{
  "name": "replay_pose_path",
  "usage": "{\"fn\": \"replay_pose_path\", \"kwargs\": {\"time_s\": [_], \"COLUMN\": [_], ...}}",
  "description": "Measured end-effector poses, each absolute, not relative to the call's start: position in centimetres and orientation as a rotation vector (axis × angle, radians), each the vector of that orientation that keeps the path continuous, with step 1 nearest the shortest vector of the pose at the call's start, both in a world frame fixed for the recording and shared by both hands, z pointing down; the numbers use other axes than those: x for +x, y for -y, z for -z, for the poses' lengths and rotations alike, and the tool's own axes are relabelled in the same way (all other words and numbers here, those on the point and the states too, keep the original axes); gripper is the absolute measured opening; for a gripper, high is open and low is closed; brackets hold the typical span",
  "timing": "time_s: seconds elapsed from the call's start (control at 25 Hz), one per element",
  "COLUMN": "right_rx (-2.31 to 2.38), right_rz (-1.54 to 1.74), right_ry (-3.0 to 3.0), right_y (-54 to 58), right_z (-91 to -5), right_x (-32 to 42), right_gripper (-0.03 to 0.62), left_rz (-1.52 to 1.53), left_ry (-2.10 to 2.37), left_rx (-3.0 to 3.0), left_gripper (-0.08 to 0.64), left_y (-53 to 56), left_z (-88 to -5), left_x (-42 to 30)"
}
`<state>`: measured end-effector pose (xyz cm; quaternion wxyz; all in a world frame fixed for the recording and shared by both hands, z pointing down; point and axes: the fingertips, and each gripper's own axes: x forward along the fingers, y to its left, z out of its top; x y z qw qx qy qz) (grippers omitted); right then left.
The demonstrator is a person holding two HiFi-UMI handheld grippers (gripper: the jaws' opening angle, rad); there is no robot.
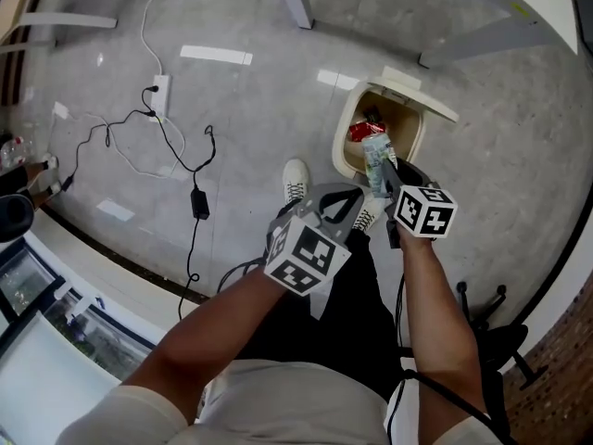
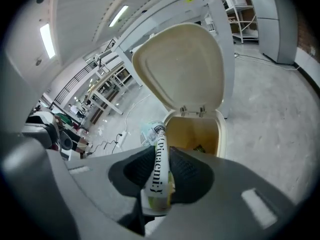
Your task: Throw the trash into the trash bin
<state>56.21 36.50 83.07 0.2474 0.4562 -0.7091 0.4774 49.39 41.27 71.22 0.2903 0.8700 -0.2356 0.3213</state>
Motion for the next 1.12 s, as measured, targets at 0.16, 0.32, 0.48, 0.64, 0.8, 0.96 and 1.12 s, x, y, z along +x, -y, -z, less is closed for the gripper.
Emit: {"fn": "replay_pose_path", "kwargs": {"time_s": [0.16,0.32,0.48,0.64,0.8,0.96,1.12], "right_rx": [1.152,1.127,1.128,1.141,1.130,1.146,1.136], "right_rz": [-1.212,-1.165,-1.152,-1.163,-1.178,-1.189,-1.146], "right_ry": [1.927,1.915,1.881,1.839,1.831,1.820,1.812], "right_y": [-35.9,-34.6,-33.4,-32.9,-32.8,-32.5,-31.8], "right_z": [-85.2,-86.9,-88.8,-90.5,-91.8,-92.6,-93.4], "right_x": [55.5,55.6,56.1,56.4,56.3,56.7,56.6], "right_gripper": [0.092,0.094,0.094,0.094,0.095,0.097,0.105], "left_rz": [-0.866,-0.879,-0.867,-0.854,-0.854,-0.867,-0.863], "left_ry": [0.629,0.622,0.628,0.634,0.642,0.646,0.665], "left_rx": [2.313,2.301,2.294,2.299,2.293,2.268,2.248], "left_gripper": [0.003,0.003,0.003,0.003,0.003,0.003,0.003], "left_y": [-41.0,-41.0,-40.7,-40.2,-39.9,-39.8,-39.5], "left_z": [-72.5,-73.6,-73.8,-73.8,-74.3,-74.9,-75.4], "left_x": [48.8,48.8,48.9,48.6,48.7,49.1,49.0]}}
